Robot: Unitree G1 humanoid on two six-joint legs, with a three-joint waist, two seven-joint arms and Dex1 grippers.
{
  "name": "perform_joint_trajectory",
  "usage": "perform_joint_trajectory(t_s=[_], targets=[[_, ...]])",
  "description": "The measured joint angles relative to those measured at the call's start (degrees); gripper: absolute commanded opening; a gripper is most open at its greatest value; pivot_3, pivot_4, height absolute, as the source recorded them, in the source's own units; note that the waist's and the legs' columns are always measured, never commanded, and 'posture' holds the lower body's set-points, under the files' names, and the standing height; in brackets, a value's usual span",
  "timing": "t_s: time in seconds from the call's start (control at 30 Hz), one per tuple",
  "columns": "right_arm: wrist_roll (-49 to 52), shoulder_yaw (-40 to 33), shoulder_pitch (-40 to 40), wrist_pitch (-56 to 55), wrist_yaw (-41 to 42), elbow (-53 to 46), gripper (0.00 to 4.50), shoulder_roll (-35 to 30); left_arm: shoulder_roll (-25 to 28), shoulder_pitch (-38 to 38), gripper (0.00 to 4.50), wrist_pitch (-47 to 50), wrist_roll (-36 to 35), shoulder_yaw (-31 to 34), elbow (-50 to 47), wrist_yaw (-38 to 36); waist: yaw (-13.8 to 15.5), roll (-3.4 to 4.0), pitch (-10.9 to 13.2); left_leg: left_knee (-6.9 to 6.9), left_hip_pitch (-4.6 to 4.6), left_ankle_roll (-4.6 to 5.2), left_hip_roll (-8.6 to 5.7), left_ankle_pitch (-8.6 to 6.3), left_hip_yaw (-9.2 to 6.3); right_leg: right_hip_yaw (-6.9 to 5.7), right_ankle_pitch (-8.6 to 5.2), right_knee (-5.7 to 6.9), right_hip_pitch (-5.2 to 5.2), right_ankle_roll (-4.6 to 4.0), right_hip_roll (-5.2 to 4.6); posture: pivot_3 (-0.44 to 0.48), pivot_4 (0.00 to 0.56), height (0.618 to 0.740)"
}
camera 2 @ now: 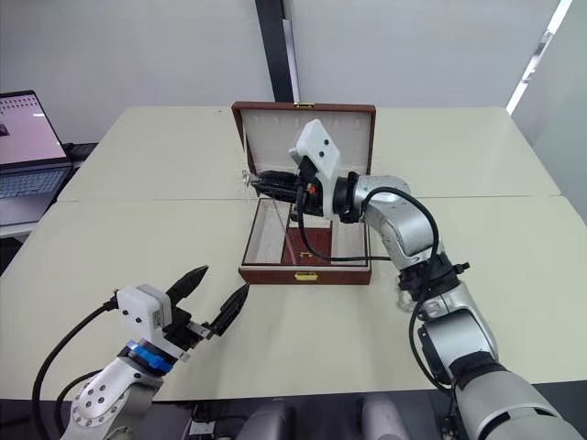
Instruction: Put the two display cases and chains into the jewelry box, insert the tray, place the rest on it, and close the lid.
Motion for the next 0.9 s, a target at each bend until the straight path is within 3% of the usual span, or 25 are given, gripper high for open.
perform_joint_trajectory(t_s=[0.9], targets=[[-10.16, 2.39, -0.01, -6.21, 0.10, 10.22, 0.06, 4.42, -1.28, 2.21, 4.50, -3.50, 1.15, -0.52, 1.96, 0.15, -0.09, 0.02, 0.02, -0.02, -0.01, 0.00, 0.01, 0.00, 0.00, 0.00, 0.00, 0.00, -0.02, 0.00, 0.01, 0.000, 0.150, 0.740]])
